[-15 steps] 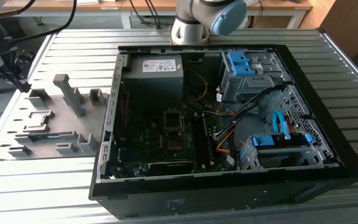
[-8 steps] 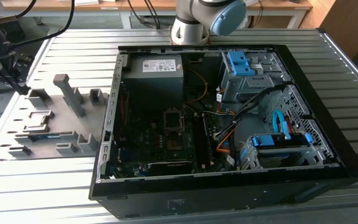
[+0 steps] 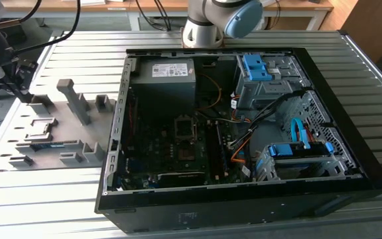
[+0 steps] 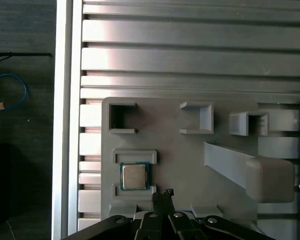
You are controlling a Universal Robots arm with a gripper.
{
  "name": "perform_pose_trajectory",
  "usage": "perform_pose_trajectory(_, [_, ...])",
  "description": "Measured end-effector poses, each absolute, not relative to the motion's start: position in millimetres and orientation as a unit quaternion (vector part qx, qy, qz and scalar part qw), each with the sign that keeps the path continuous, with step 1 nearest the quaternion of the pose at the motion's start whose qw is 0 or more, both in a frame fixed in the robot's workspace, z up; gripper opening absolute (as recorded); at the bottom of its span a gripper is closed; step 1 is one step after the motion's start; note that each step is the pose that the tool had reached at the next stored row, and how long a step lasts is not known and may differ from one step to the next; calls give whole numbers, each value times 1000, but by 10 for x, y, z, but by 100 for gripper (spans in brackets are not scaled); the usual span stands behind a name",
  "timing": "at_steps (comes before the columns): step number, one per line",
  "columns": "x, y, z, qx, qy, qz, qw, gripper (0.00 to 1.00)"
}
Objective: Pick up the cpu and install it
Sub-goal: 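Reach for the cpu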
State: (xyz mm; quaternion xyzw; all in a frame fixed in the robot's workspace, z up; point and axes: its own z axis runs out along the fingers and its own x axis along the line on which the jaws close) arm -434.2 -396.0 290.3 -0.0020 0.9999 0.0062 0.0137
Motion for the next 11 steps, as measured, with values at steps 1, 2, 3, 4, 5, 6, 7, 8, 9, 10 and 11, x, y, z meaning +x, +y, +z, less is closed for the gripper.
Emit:
perform_pose_trajectory(1, [-4342,-3960,2897,-2,1000,6,14,10])
perform_pose_trajectory(2, [-4342,-3960,2892,-2,1000,6,14,10])
perform_pose_trajectory(3, [-4342,-3960,2887,-2,1000,6,14,10])
perform_pose_trajectory(4, [-4342,-3960,2882,-2,1000,6,14,10])
perform_pose_trajectory(5, [-4342,-3960,2876,-2,1000,6,14,10])
perform_pose_trajectory(6, [-4342,-3960,2869,-2,1000,6,14,10])
perform_pose_trajectory(7, [-4342,-3960,2862,-2,1000,6,14,10])
perform_pose_trajectory(8, [-4343,-3960,2853,-2,1000,6,14,10])
perform_pose_trajectory(9, [-4343,-3960,2845,-2,1000,6,14,10])
perform_pose_trajectory(10, [-4344,-3960,2836,-2,1000,6,14,10])
perform_pose_trajectory(11, [-4344,-3960,2826,-2,1000,6,14,10])
